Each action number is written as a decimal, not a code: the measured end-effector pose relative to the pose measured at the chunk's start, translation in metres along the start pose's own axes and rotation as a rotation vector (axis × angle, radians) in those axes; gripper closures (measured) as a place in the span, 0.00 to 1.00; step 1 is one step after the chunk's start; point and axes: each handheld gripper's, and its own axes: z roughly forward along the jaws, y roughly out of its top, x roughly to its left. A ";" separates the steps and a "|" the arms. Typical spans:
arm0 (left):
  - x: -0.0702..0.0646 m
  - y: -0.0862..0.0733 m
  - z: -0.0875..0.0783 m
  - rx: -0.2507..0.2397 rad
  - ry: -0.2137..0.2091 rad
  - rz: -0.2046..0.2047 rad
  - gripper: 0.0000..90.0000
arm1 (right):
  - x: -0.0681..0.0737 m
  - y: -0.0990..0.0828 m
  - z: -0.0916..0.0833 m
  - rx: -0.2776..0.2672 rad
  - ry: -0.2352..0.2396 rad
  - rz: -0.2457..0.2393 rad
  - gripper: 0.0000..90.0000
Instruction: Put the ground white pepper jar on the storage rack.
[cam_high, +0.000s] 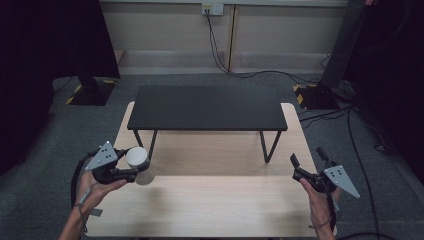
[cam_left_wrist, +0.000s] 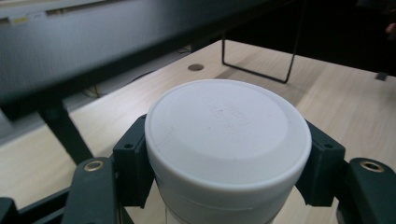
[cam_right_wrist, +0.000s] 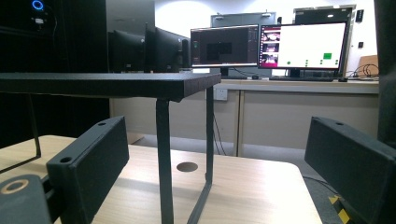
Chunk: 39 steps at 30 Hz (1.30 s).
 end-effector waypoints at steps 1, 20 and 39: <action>0.003 0.010 -0.002 -0.004 -0.010 0.013 0.37 | 0.000 0.000 0.000 0.000 0.000 0.000 0.06; 0.057 0.154 -0.003 -0.061 -0.272 0.134 0.37 | 0.000 0.000 0.000 0.001 0.003 0.002 0.06; 0.067 0.204 0.031 -0.098 -0.257 0.153 0.36 | -0.001 -0.001 0.001 0.000 -0.003 0.009 0.06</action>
